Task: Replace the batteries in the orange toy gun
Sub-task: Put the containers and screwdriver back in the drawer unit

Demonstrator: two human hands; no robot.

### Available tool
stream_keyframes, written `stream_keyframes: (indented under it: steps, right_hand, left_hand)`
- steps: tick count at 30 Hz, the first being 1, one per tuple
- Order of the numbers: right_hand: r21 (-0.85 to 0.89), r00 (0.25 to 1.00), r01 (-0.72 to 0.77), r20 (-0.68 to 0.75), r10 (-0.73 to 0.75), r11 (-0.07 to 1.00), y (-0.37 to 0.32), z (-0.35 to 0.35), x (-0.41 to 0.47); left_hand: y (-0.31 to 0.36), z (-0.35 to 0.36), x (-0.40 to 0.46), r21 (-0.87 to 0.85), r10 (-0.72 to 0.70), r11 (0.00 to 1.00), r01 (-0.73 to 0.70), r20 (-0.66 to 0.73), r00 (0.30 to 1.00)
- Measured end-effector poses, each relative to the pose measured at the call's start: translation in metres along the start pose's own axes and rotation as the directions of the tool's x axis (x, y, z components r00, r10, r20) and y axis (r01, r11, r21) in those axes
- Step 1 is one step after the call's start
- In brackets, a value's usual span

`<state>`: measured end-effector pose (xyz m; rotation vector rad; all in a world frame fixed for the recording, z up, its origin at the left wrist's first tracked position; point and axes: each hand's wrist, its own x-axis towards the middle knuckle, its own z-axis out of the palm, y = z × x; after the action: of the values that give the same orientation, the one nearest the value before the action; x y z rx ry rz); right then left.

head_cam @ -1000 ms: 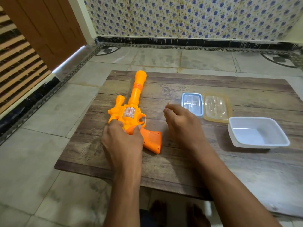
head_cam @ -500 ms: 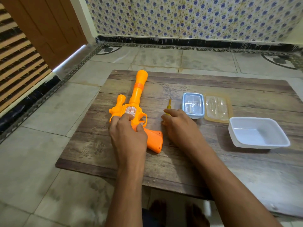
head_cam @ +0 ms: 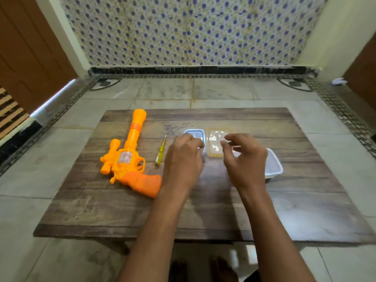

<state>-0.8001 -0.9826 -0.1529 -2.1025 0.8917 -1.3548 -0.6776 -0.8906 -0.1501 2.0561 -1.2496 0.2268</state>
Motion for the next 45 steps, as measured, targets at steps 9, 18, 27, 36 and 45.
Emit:
stream_keyframes:
  steps: [9,18,27,36,45]
  right_hand:
    - [-0.179,0.983,-0.173,-0.088,0.160,0.968,0.044,-0.060,-0.005]
    - [-0.203,0.931,-0.357,0.002,0.365,0.912,0.066,-0.062,-0.006]
    - [-0.202,0.913,-0.394,0.031,0.408,0.897,0.066,-0.061,-0.005]
    - [-0.192,0.907,-0.409,0.024,0.421,0.892,0.067,-0.063,-0.003]
    - [-0.070,0.930,-0.359,-0.105,0.351,0.931,0.058,-0.069,0.002]
  left_hand:
    - [0.037,0.060,0.045,0.374,0.137,0.858,-0.352,0.494,0.859]
    - [0.035,0.089,0.051,0.364,0.202,0.856,-0.366,0.416,0.887]
    - [0.028,0.098,0.053,0.282,0.146,0.919,-0.276,0.407,0.902]
    - [0.027,0.105,0.064,0.260,0.119,0.932,-0.252,0.437,0.892]
    - [0.061,0.040,0.069,-0.489,-0.208,0.812,0.320,0.270,0.940]
